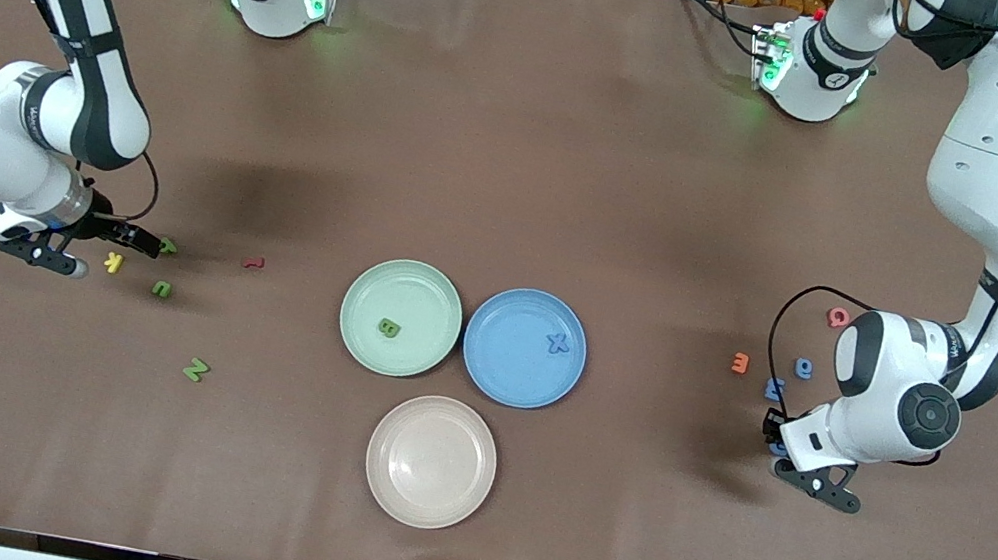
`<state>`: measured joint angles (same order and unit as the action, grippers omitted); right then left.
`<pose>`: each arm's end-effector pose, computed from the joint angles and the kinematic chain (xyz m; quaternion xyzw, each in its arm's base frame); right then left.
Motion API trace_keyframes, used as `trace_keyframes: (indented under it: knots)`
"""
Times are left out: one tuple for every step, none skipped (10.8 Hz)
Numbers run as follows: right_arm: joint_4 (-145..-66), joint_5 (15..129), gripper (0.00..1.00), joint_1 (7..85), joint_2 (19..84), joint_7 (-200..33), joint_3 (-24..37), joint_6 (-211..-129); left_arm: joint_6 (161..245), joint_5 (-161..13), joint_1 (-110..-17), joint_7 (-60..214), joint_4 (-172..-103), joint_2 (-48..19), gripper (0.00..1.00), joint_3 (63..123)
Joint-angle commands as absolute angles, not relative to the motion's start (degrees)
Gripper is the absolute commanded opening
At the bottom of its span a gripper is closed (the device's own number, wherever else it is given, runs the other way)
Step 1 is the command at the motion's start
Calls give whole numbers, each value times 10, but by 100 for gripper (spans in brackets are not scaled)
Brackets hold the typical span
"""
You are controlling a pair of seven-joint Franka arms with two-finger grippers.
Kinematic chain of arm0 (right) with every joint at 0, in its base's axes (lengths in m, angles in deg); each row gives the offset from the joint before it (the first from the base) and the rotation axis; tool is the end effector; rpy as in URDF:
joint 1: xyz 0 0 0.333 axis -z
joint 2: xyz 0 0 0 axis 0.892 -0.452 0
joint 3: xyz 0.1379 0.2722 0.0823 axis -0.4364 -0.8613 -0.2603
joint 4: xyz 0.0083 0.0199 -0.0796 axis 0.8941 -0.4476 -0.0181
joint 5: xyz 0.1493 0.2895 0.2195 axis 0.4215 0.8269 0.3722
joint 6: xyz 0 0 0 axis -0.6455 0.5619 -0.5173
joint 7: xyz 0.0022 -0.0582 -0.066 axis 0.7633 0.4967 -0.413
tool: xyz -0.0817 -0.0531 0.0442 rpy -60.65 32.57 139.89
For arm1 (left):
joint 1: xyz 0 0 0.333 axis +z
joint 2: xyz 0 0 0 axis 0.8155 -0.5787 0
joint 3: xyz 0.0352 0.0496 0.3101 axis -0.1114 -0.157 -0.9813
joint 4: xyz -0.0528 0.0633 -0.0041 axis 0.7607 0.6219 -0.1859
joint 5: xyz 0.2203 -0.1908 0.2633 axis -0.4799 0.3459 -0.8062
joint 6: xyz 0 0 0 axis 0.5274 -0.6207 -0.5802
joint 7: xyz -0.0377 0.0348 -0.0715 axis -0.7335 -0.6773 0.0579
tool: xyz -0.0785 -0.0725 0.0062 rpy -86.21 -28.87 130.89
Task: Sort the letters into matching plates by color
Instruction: 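Grasp the blue c with the left gripper while the right gripper reaches b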
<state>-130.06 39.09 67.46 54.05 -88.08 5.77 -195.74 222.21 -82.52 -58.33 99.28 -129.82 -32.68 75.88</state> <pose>0.5567 -0.0885 0.2252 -0.9944 0.1021 0.0250 0.0092 0.6917 -0.0550 0.1800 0.9848 -0.1735 0.0049 0.0079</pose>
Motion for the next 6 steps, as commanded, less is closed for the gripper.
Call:
trace_keyframes:
  knots:
    - [-1334, 385, 100, 688, 549, -878, 48, -1982, 2223, -817, -594, 956, -1302, -307, 0, 760]
    - [-1339, 385, 100, 687, 544, -878, 47, -1996, 2223, -814, -601, 930, -1300, -304, 0, 766]
    - [-1340, 386, 100, 686, 537, -878, 47, -2004, 2223, -814, -613, 893, -1300, -298, 0, 767]
    - [-1343, 387, 100, 684, 532, -878, 47, -2013, 2222, -814, -631, 856, -1299, -295, 0, 767]
    - [-1345, 389, 100, 681, 528, -879, 47, -2023, 2221, -814, -648, 817, -1297, -291, 0, 767]
    - [-1347, 389, 100, 680, 524, -879, 46, -2026, 2219, -815, -668, 776, -1296, -290, 0, 767]
